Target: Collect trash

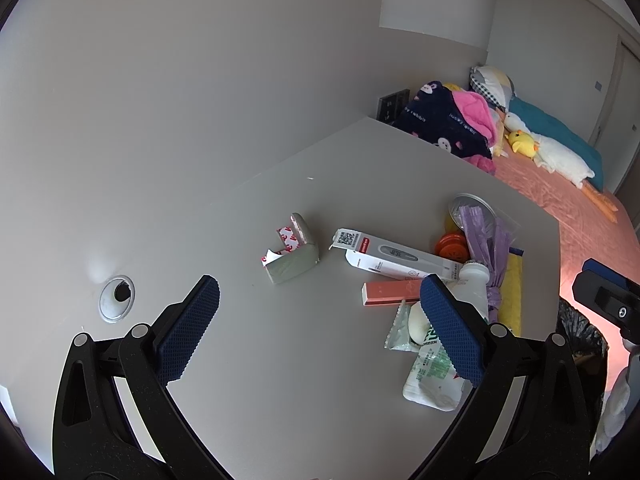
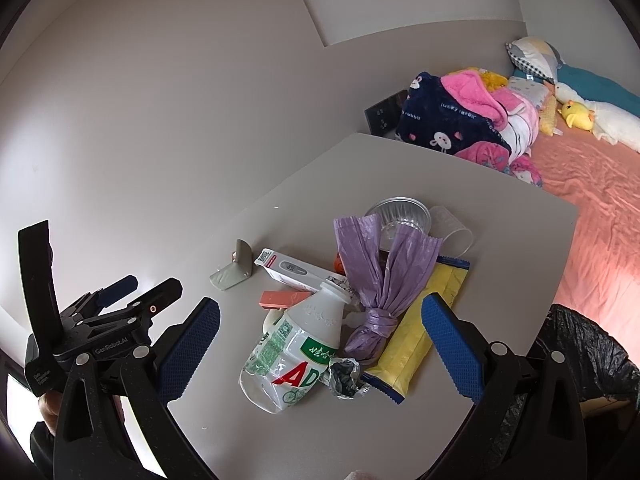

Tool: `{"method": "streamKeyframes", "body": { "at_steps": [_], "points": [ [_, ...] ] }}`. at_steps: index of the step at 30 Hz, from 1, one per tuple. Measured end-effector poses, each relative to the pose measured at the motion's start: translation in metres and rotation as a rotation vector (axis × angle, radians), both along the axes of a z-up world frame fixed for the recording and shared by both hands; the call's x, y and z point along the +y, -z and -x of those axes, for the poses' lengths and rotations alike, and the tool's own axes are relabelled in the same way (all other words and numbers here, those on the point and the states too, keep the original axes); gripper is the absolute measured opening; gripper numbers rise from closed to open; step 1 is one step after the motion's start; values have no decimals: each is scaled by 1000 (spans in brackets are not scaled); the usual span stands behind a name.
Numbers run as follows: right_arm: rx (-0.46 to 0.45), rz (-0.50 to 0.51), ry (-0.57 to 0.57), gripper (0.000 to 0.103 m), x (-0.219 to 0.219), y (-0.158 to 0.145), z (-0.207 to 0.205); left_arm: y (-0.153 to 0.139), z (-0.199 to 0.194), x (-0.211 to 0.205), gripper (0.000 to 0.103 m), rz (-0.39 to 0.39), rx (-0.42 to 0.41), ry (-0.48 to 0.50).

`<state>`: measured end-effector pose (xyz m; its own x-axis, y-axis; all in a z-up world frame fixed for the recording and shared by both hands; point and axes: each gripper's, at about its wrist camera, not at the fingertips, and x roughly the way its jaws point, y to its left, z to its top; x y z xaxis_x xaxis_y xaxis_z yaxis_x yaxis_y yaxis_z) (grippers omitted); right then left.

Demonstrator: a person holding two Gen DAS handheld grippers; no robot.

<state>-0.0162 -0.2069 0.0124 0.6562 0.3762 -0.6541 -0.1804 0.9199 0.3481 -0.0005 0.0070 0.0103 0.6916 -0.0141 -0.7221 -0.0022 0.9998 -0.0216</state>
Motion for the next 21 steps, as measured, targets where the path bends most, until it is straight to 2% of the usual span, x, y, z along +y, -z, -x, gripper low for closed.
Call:
{"method": "streamKeyframes", "body": {
  "at_steps": [21],
  "points": [
    [-6,-3,4,100,-3,-2,1,-3,2,-3,97,2,-7,15]
  ]
}}
